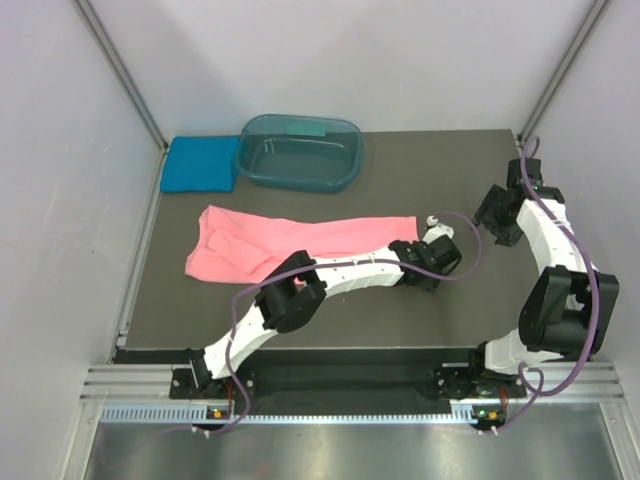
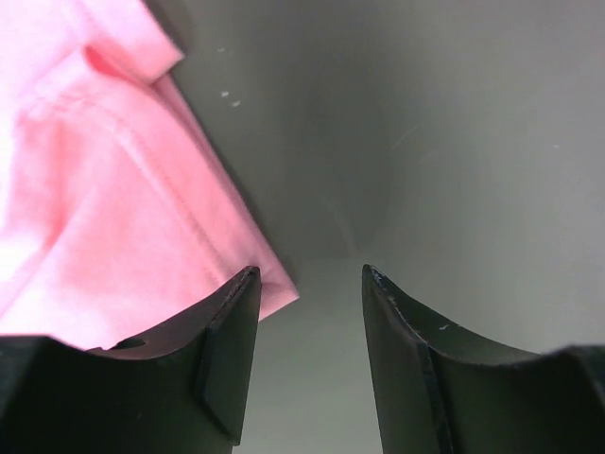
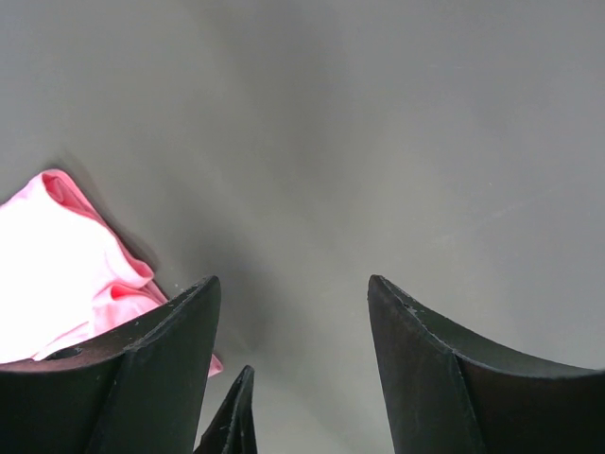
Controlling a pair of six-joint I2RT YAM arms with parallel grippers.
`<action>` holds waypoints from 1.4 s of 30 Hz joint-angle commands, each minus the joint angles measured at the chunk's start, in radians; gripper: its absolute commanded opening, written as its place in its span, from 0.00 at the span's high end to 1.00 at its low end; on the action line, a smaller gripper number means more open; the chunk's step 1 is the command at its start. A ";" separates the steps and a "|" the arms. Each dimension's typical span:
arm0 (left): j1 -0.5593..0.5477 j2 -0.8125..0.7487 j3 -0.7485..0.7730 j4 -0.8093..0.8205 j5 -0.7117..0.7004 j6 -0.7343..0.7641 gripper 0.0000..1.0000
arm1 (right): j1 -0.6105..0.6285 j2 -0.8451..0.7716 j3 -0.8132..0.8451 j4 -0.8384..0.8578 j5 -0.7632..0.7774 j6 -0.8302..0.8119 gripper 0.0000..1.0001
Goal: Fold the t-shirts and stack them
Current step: Fold the tshirt
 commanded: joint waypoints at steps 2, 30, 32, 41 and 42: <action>-0.026 -0.007 0.049 -0.058 -0.122 0.005 0.48 | -0.009 -0.017 -0.018 0.030 -0.025 -0.015 0.36; -0.029 0.042 0.020 -0.074 -0.135 0.068 0.97 | 0.006 -0.029 -0.023 0.034 -0.052 -0.033 0.35; -0.031 0.032 0.014 -0.078 -0.129 0.081 1.00 | 0.011 -0.028 -0.025 0.037 -0.051 -0.038 0.35; -0.038 -0.132 -0.186 -0.046 0.189 0.104 1.00 | 0.063 -0.014 -0.020 0.050 -0.063 -0.087 0.33; -0.042 -0.161 -0.228 -0.039 0.209 0.101 1.00 | 0.066 -0.015 -0.021 0.055 -0.063 -0.090 0.34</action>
